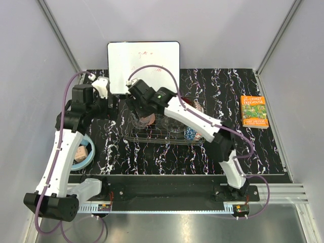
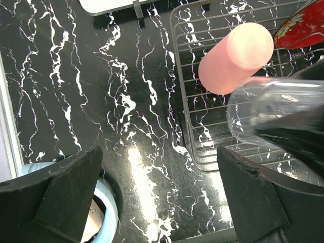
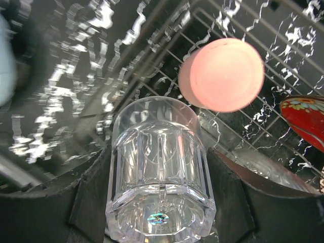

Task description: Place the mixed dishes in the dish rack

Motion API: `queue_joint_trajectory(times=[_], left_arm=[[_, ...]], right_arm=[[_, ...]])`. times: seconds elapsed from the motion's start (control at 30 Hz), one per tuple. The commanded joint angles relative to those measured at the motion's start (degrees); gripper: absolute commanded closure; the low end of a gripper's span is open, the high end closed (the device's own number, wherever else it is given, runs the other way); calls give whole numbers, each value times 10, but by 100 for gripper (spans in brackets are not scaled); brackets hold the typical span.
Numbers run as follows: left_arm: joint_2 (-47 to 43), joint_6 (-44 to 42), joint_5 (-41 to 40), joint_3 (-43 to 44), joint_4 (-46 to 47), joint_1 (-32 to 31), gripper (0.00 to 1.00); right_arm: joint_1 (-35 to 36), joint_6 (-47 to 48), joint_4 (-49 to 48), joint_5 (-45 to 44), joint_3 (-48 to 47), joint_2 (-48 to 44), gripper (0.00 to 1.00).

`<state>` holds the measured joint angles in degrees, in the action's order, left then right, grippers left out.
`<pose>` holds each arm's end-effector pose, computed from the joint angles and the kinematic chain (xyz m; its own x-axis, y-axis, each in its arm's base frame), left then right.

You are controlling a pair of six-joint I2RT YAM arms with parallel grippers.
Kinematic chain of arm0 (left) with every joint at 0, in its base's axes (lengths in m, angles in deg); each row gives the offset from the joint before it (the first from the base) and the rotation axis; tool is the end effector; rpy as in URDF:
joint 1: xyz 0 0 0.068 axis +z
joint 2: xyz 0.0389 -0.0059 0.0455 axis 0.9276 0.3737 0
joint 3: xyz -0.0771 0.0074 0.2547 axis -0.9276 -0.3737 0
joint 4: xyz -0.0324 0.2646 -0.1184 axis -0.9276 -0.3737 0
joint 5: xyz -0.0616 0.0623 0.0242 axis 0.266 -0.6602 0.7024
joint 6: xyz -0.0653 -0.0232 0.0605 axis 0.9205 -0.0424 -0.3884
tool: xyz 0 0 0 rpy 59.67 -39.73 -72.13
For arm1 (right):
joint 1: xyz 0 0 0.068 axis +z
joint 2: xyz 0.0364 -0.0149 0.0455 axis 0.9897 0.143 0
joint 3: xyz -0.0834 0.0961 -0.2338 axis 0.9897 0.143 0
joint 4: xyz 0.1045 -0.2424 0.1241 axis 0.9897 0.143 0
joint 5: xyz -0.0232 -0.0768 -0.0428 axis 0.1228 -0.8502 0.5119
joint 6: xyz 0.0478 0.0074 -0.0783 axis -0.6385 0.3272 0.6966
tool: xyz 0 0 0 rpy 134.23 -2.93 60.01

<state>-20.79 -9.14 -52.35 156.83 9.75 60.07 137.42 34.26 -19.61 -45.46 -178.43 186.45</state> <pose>0.2781 -0.0456 0.3503 -0.5968 0.1434 -0.7894 0.2366 0.9716 -0.0024 0.3090 0.4272 0.3063 -0.6006 -0.4160 -0.6828 -0.6129 0.7879 0.0591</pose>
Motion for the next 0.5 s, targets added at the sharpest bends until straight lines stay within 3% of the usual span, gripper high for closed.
queue_joint_trajectory(times=[0.0, 0.47], left_arm=[[-15, -15, 17, 6, 18, 20, 1], [-11, -18, 100, -7, 17, 107, 1]], right_arm=[[5, 26, 27, -30, -48, 46, 100], [5, 52, 26, -39, -36, 105, 100]])
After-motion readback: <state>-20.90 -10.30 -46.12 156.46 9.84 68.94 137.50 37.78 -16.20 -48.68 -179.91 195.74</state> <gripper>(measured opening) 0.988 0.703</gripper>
